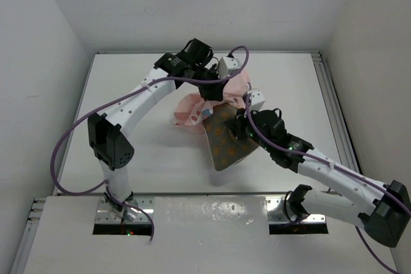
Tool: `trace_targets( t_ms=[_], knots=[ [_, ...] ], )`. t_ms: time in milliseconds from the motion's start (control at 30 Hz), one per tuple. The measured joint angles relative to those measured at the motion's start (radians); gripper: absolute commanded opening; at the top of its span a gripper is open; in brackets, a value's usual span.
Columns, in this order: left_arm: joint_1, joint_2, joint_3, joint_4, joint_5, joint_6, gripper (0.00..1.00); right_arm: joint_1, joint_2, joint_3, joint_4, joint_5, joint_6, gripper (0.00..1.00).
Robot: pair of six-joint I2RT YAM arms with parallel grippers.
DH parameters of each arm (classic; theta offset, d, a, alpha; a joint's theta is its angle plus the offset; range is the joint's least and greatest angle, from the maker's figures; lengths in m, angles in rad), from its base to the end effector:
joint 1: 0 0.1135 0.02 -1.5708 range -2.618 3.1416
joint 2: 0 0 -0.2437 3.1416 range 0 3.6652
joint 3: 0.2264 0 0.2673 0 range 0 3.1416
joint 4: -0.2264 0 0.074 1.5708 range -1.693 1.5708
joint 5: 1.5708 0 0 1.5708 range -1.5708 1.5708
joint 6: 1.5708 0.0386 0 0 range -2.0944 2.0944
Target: Put the pillow into the pillowcase
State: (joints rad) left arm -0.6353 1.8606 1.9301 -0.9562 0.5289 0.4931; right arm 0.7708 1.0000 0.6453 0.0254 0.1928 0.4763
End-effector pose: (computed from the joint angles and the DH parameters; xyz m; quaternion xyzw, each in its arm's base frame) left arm 0.3210 -0.2608 0.3418 0.5603 0.7215 -0.2686 0.3054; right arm 0.1912 0.1754 0.2482 -0.0634 0.8091 0.2745 0.5157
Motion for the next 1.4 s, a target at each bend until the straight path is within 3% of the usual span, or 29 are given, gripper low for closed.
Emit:
trace_targets(
  t_ms=[433,533,567,667,700,767,833,1000,1400],
  knots=[
    [-0.008,-0.021,-0.098,0.04,-0.017,0.005,0.0,0.019,-0.023,0.003,0.017,0.045,-0.042,0.0],
    [-0.013,-0.021,-0.136,0.061,-0.018,0.009,0.44,0.017,-0.025,-0.039,0.057,0.069,-0.019,0.0],
    [-0.015,-0.021,-0.146,0.064,-0.021,0.005,0.63,0.01,-0.023,-0.055,0.062,0.074,-0.004,0.0],
    [-0.018,-0.023,-0.186,0.091,-0.077,-0.006,0.75,-0.039,0.005,-0.094,0.04,0.082,0.088,0.4],
    [-0.019,-0.024,-0.199,0.1,-0.106,-0.007,0.75,-0.06,0.021,-0.099,0.027,0.083,0.117,0.7],
    [-0.019,-0.024,-0.22,0.105,-0.159,-0.008,0.76,-0.113,0.056,-0.1,-0.005,0.068,0.169,0.84],
    [-0.019,-0.027,-0.243,0.111,-0.207,-0.007,0.75,-0.162,0.089,-0.103,-0.033,0.036,0.217,0.92],
    [-0.019,-0.036,-0.323,0.13,-0.283,-0.004,0.71,-0.21,0.106,-0.171,-0.087,0.004,0.299,0.93],
    [-0.036,-0.036,-0.488,0.134,-0.187,-0.005,0.81,-0.079,0.055,-0.211,-0.134,0.029,0.298,0.99]
  ],
)
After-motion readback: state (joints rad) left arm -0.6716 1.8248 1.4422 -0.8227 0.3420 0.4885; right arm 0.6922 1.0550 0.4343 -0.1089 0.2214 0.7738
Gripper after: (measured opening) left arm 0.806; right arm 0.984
